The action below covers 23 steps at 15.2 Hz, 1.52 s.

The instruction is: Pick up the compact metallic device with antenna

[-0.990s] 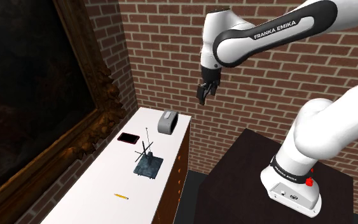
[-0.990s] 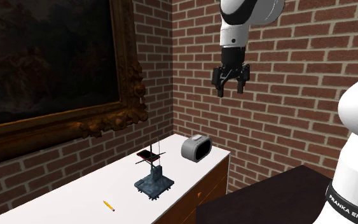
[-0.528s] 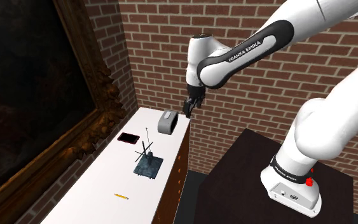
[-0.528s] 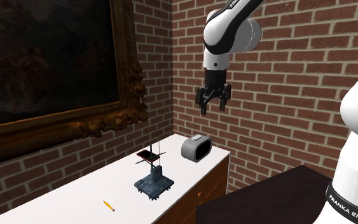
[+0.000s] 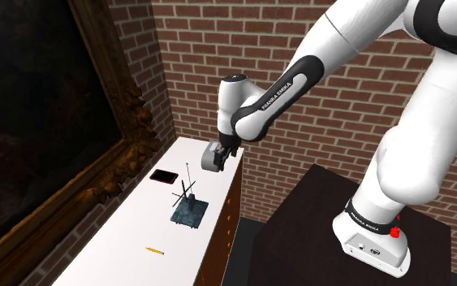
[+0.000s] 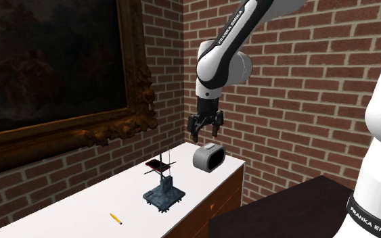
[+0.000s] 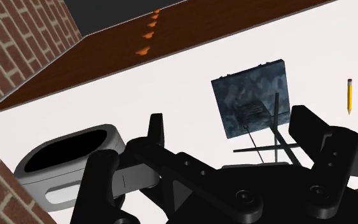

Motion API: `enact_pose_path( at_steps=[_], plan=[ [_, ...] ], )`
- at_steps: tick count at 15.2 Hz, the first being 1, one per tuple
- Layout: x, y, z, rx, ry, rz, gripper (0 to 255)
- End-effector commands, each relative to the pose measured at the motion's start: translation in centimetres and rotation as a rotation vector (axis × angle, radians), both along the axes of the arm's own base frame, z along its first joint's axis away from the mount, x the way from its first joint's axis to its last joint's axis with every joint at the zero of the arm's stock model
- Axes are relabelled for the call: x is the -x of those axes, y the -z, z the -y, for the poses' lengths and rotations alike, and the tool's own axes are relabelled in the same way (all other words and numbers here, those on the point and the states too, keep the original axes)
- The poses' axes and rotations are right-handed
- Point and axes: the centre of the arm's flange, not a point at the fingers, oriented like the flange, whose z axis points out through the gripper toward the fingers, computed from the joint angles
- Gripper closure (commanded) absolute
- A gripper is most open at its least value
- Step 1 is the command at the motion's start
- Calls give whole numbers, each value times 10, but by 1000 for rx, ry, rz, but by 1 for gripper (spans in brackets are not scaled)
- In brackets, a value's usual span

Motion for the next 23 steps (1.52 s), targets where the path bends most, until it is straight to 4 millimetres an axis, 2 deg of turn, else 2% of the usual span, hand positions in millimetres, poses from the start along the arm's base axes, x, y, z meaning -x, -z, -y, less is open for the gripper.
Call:
enact_pose_path(
  at_steps=[1,15,23],
  plan=[
    [-11,16,-12,-8,-17,7,0],
    [-77,144,-117,-57,-132,47,0],
    [-79,186,-121,-59,-136,49,0]
  ],
)
